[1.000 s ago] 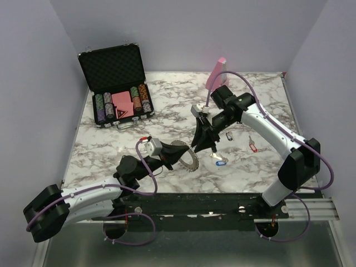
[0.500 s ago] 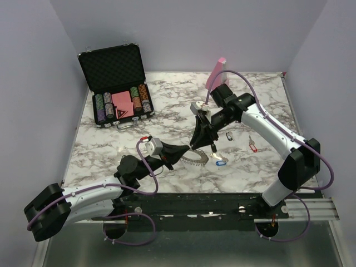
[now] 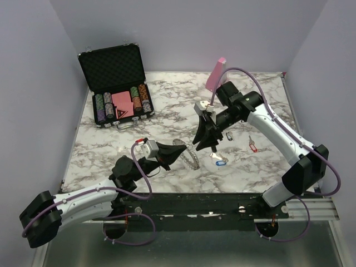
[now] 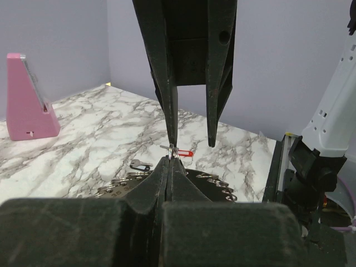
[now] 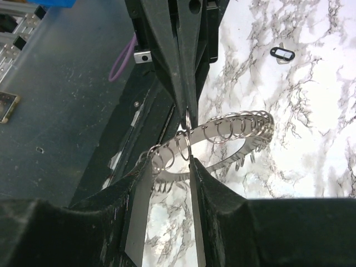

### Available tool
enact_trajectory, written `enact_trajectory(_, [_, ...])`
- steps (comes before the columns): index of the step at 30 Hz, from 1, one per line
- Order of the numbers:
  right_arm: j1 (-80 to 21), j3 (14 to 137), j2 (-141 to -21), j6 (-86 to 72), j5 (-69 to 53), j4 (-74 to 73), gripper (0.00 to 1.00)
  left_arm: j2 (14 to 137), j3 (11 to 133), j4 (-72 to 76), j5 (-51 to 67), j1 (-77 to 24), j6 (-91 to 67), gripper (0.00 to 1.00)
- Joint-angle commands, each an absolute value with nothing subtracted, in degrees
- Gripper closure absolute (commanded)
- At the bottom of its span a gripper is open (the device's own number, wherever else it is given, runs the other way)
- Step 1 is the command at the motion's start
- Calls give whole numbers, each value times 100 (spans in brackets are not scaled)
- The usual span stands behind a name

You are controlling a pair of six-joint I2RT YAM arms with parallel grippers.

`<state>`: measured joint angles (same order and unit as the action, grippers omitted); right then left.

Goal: Put the keys on the keyring

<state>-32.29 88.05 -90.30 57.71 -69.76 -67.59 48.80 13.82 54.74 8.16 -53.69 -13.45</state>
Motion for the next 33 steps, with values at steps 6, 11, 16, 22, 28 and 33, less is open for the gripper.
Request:
enact_trajectory(6, [-3234, 8701, -8965, 6286, -7075, -7209, 58, 4377, 1529, 4904, 826, -5353, -861, 100])
enact_trajectory(11, [-3243, 8640, -9166, 5433, -7013, -6513, 57, 4350, 1486, 4957, 870, -5353, -958, 100])
enact_trajectory(16, [-3427, 8517, -9264, 5212, -7040, -6311, 56, 4456, 1477, 5089, 809, -5353, -1019, 100])
enact_trajectory(22, [-3551, 8358, -9071, 5396, -7119, -6416, 57, 4544, 1468, 5142, 616, -5353, -1046, 100])
enact_trajectory(28, [-3586, 8472, -9026, 6150, -7435, -7100, 55, 4640, 1450, 5220, 466, -5353, -1098, 100])
enact_trajectory(33, [-3621, 8359, -8956, 6390, -7488, -7260, 53, 4685, 1450, 5256, 396, -5353, -1160, 100])
